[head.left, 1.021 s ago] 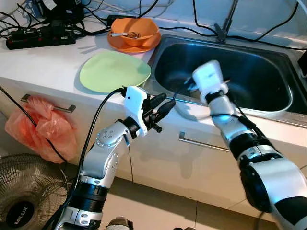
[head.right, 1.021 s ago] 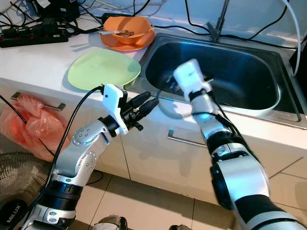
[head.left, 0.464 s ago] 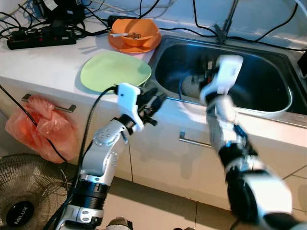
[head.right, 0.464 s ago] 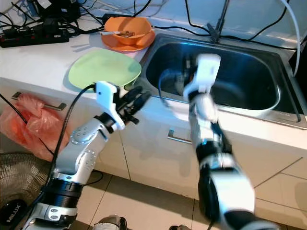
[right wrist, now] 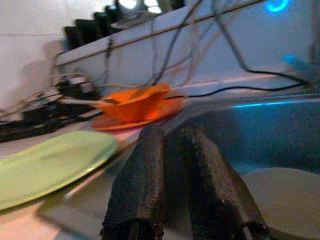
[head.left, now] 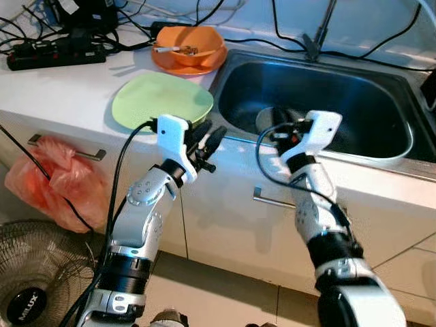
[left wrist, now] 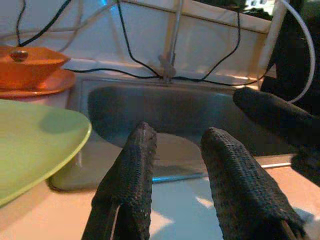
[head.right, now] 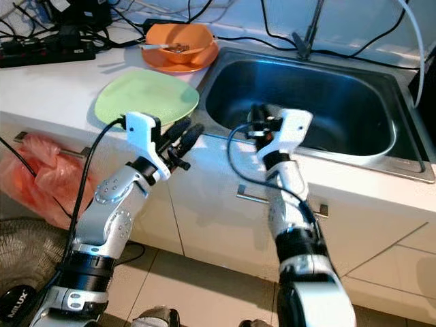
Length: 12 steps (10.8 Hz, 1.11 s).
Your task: Kitchen organization
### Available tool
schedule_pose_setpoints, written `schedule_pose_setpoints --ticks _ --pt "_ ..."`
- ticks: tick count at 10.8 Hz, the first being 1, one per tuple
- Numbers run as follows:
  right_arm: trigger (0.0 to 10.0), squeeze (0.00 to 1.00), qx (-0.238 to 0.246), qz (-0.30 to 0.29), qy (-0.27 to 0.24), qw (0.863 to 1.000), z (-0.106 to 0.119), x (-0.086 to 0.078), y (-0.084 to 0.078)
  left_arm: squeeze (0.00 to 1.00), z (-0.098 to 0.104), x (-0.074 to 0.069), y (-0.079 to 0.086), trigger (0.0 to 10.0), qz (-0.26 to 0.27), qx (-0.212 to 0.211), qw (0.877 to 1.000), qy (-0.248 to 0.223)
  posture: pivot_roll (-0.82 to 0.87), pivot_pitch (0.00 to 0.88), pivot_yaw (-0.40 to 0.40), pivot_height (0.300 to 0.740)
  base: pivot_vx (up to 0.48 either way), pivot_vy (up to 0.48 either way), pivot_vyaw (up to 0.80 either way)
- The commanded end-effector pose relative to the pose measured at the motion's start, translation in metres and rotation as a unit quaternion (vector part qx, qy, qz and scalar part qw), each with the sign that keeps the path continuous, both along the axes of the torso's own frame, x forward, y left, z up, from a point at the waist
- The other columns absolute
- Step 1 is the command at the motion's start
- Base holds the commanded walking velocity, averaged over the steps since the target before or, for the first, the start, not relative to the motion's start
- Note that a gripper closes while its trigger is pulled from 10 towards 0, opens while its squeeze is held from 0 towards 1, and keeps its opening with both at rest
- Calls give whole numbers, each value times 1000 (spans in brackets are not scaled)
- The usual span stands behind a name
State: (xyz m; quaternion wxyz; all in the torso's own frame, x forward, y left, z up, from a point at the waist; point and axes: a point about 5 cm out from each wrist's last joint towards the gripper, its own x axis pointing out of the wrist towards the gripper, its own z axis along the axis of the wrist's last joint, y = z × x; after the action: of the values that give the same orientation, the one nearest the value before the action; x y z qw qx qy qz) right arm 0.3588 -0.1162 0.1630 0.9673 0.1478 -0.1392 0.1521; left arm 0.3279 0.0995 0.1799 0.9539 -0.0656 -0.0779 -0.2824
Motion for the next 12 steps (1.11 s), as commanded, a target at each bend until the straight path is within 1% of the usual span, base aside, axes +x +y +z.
schedule_pose_setpoints --ticks 1,2,3,4,5,6,7,8,9,10,11,12 --pt "10000 0 -1 20 1 1000 -1 -4 6 0 2 2 1 10000 10 5 1000 -4 214 86 -43 740 0 0 0" --pt "10000 0 2 24 6 1000 -3 -6 9 0 1 4 4 10000 23 5 1000 -4 215 86 -42 740 0 0 0" --pt "10000 0 3 25 8 1000 -3 -7 9 0 2 5 6 10000 28 0 1000 -6 215 87 -42 740 0 0 0" --pt "10000 0 7 36 13 999 -3 -9 12 0 5 7 14 10000 46 0 999 -9 212 89 -41 740 0 0 0" --pt "10000 0 3 48 13 999 -4 -13 15 0 13 9 30 10000 69 -11 997 -16 217 92 -41 740 0 0 0" --pt "10000 0 5 49 17 999 -5 -14 15 0 23 12 47 10000 105 -27 994 -24 222 93 -39 740 0 0 0" --pt "10000 0 3 53 21 998 -6 -14 16 0 32 16 66 10000 167 -60 984 -22 224 93 -37 740 0 0 0" --pt "10000 0 3 54 21 998 -6 -15 17 0 33 19 76 10000 207 -80 975 -13 225 93 -37 740 0 0 0" --pt "10000 0 2 56 22 998 -6 -15 18 0 34 20 90 10000 250 -127 960 -2 222 94 -36 740 0 0 0" --pt "10000 0 2 56 25 998 -6 -16 17 1000 34 18 94 10000 252 -144 957 1 223 96 -36 740 0 0 0" --pt "10000 0 0 54 27 998 -6 -16 16 1000 31 16 97 10000 254 -150 955 7 225 95 -36 740 0 0 0" --pt "10000 0 -2 53 29 998 -7 -16 15 1000 26 15 102 10000 267 -162 950 23 226 94 -35 740 0 0 0"
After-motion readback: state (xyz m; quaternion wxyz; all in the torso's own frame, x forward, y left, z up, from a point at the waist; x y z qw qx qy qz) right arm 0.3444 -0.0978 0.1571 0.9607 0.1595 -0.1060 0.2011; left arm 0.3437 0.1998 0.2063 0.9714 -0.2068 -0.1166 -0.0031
